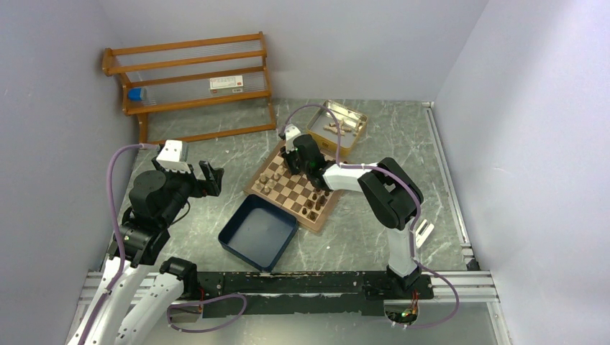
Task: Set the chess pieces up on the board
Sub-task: Place the chess piece on the chessboard.
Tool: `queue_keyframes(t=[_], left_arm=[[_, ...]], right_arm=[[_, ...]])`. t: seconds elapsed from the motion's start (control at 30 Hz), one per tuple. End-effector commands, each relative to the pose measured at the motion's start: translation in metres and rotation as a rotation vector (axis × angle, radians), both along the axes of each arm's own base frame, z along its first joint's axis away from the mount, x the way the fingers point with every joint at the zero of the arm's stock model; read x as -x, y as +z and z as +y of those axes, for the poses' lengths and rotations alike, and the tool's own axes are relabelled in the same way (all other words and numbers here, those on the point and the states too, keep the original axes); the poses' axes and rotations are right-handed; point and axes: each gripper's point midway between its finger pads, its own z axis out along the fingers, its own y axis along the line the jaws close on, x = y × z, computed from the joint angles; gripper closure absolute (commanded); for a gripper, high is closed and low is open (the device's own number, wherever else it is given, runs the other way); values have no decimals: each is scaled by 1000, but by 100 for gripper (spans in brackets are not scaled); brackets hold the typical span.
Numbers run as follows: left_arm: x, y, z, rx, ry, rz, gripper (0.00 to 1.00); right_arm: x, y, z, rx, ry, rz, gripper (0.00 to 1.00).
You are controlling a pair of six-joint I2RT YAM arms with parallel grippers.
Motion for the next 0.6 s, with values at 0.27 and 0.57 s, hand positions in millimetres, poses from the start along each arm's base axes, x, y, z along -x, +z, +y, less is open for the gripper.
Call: queue_keyframes(t=[0.27, 0.57], left_arm=[[0, 3, -2, 10, -10, -16, 3], [0, 3, -2, 11, -9, -17, 3]], right_arm=[[-4, 14, 4, -6, -4, -8, 77], [-8, 27, 5, -27, -31, -17, 64]])
